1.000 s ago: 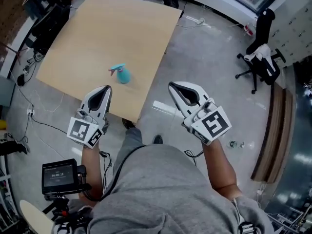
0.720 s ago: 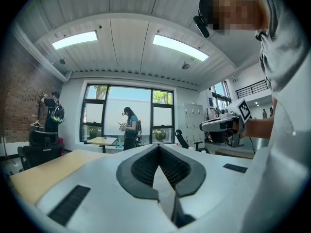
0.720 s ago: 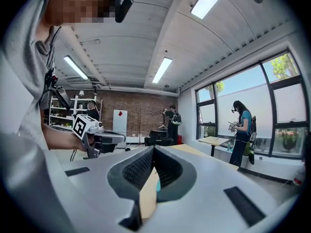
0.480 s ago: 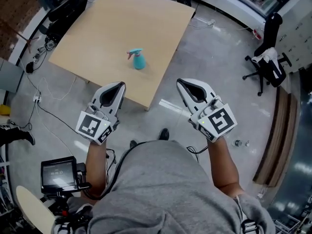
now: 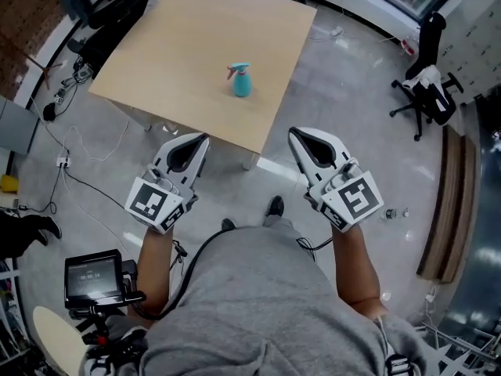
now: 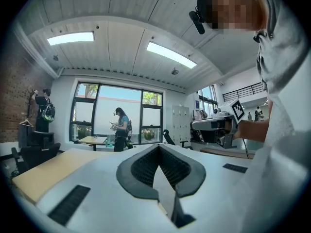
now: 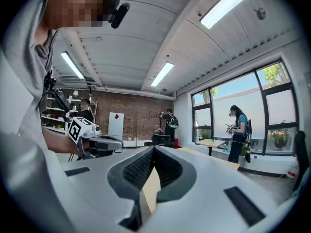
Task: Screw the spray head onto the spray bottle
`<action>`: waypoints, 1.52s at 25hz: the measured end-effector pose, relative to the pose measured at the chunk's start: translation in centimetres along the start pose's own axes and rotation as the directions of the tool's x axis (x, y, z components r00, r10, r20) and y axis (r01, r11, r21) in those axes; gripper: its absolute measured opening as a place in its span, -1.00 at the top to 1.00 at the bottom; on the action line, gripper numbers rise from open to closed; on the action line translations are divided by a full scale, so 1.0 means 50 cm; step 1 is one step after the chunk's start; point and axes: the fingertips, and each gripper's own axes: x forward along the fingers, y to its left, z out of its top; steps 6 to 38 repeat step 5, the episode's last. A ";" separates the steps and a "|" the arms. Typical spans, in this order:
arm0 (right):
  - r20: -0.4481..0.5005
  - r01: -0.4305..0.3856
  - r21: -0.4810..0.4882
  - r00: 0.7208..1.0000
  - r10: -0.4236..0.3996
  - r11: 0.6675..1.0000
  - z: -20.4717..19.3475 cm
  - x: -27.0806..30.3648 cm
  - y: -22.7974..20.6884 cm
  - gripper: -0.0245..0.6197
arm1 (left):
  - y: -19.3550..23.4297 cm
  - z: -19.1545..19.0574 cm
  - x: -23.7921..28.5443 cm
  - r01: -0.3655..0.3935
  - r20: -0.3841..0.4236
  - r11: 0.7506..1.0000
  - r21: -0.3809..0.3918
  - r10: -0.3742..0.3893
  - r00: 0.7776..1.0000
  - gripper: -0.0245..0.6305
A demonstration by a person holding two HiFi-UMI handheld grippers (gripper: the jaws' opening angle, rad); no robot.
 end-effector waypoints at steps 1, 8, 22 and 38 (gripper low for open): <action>-0.001 0.008 0.003 1.000 -0.008 1.000 -0.005 -0.008 0.004 0.90 | -0.009 -0.001 -0.001 0.010 0.003 1.000 0.002 -0.010 1.000 0.92; -0.009 0.033 0.012 0.999 -0.033 0.999 -0.020 -0.036 0.015 0.90 | -0.037 -0.004 -0.003 0.045 0.003 0.999 0.023 -0.045 0.999 0.92; -0.009 0.033 0.012 0.999 -0.033 0.999 -0.020 -0.036 0.015 0.90 | -0.037 -0.004 -0.003 0.045 0.003 0.999 0.023 -0.045 0.999 0.92; -0.009 0.033 0.012 0.999 -0.033 0.999 -0.020 -0.036 0.015 0.90 | -0.037 -0.004 -0.003 0.045 0.003 0.999 0.023 -0.045 0.999 0.92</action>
